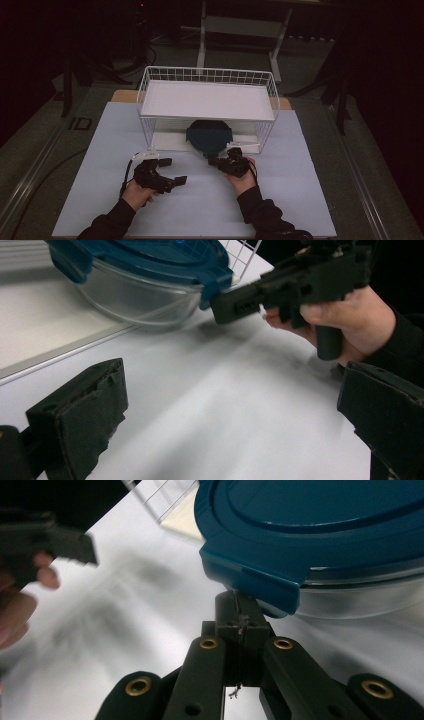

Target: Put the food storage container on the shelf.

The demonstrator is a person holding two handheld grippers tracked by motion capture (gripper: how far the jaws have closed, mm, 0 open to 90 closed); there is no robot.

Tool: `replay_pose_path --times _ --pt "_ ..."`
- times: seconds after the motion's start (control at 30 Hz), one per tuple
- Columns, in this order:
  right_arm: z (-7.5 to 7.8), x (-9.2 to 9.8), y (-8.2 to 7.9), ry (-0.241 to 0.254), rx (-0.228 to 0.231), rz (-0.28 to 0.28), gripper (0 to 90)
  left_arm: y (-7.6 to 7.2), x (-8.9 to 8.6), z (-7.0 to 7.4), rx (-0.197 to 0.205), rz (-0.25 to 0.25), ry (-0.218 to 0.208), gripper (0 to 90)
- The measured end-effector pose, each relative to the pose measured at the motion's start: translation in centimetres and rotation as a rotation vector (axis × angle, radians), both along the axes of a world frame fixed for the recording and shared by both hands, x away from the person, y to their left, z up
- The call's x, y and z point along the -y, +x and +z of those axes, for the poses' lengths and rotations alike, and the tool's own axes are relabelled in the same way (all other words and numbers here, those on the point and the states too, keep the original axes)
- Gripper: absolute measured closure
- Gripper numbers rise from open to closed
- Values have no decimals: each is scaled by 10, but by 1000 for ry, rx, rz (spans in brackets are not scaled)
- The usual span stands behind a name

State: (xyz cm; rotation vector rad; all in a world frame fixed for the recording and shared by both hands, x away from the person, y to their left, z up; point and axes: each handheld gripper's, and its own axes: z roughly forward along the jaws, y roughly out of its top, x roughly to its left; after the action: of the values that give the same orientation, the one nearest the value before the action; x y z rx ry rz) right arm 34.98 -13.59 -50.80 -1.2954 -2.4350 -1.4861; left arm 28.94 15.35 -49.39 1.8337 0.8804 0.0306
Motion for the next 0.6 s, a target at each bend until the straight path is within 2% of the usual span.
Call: replay_pose_path --times 0.17,0.53,0.6 --pt "0 0 15 13 -5 -29 899 0 1 -2 0 -4 3 1" --pt "0 -8 34 -1 10 -64 899 -2 1 -1 6 -8 4 1" --pt "-1 -6 37 17 -4 -73 899 -2 0 -1 8 -9 0 1"
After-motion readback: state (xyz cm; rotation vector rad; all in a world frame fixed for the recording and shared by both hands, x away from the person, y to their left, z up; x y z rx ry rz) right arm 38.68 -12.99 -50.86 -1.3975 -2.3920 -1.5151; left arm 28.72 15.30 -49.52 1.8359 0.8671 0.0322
